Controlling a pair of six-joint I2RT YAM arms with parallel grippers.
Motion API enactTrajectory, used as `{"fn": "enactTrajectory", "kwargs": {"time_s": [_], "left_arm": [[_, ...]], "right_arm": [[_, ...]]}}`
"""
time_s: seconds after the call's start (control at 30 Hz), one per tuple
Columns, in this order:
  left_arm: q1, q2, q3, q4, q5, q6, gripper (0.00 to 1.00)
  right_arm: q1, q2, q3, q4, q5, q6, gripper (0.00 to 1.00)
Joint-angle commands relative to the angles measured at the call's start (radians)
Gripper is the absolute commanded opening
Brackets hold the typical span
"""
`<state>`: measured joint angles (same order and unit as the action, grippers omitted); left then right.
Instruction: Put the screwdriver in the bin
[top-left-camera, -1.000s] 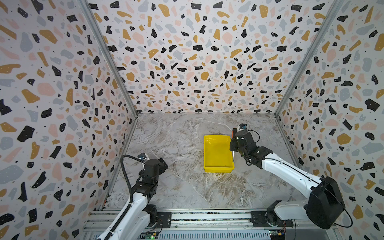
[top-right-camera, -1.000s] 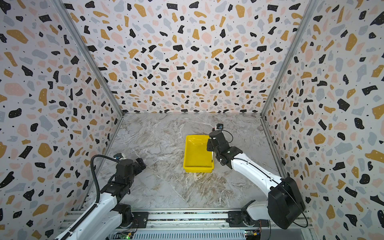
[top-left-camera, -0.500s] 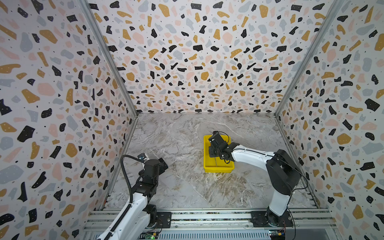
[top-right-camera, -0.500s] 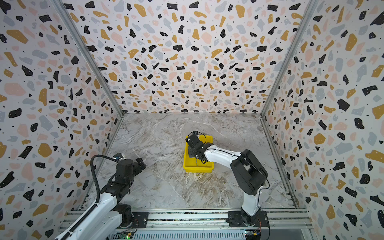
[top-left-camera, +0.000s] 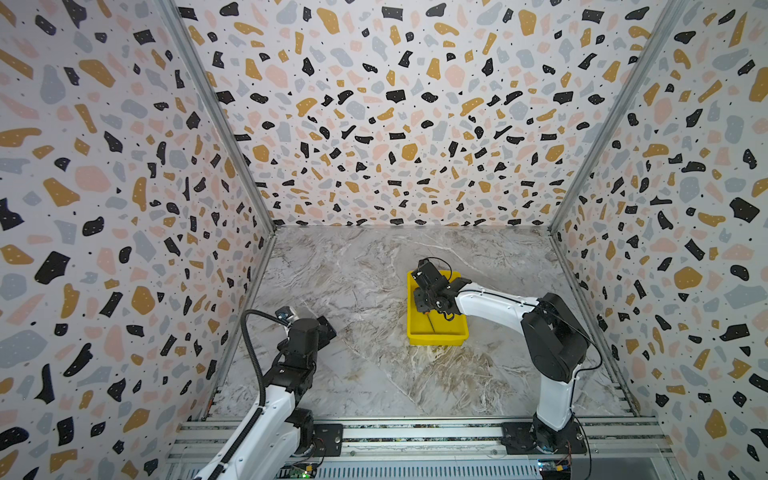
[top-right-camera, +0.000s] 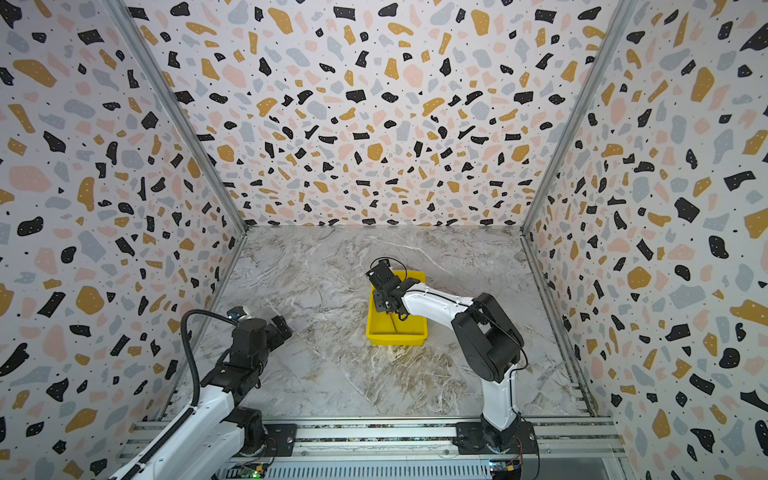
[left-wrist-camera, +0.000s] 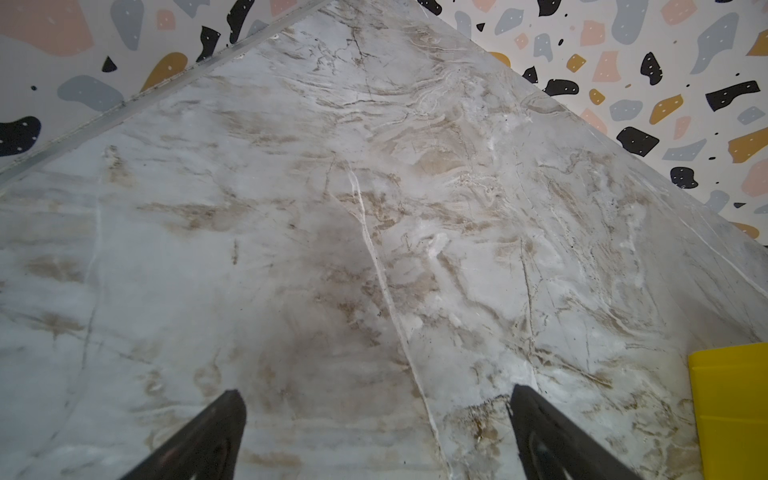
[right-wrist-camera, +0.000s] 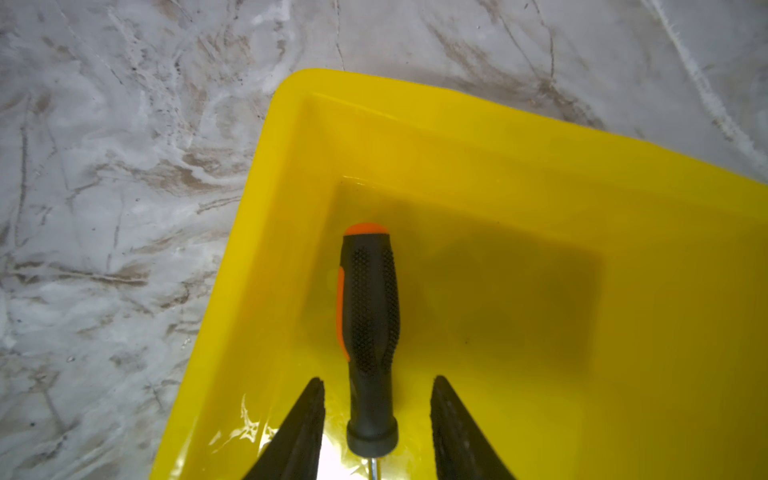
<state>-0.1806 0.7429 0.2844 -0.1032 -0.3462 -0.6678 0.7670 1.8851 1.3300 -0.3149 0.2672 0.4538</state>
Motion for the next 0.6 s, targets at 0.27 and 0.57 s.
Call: {"fn": "enactTrajectory", "kwargs": {"time_s": [0.27,0.57], "left_arm": [[-0.003,0.009,-0.007,0.026,-0.010,-0.002,1.00],[-0.003,0.010,-0.009,0.029,-0.010,-0.004,1.00]], "right_arm": [[-0.166,-0.408,-0.242,0.163,0.401,-0.133,0.72],[-0.459,-0.734,-0.867,0.797,0.251,-0.300,0.99]]}}
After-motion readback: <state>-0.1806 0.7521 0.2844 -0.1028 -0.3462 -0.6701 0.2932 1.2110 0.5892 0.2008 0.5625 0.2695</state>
